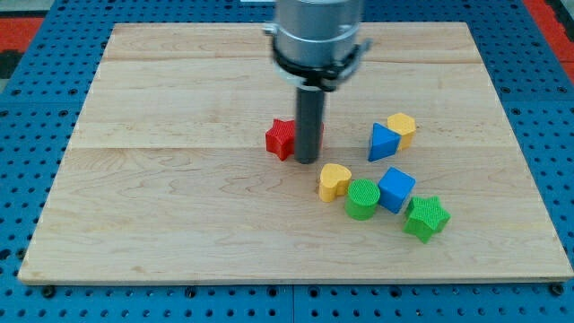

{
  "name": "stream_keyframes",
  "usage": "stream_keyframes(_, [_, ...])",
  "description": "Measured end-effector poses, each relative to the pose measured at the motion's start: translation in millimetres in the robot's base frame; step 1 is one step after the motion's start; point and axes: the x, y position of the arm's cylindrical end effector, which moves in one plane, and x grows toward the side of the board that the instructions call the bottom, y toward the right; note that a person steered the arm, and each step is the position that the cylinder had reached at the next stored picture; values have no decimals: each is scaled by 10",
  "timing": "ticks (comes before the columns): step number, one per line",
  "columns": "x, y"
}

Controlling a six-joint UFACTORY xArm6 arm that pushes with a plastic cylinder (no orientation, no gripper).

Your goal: Move the red circle closer to the red star

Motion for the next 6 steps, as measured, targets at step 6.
stream_keyframes(6, [-163,376])
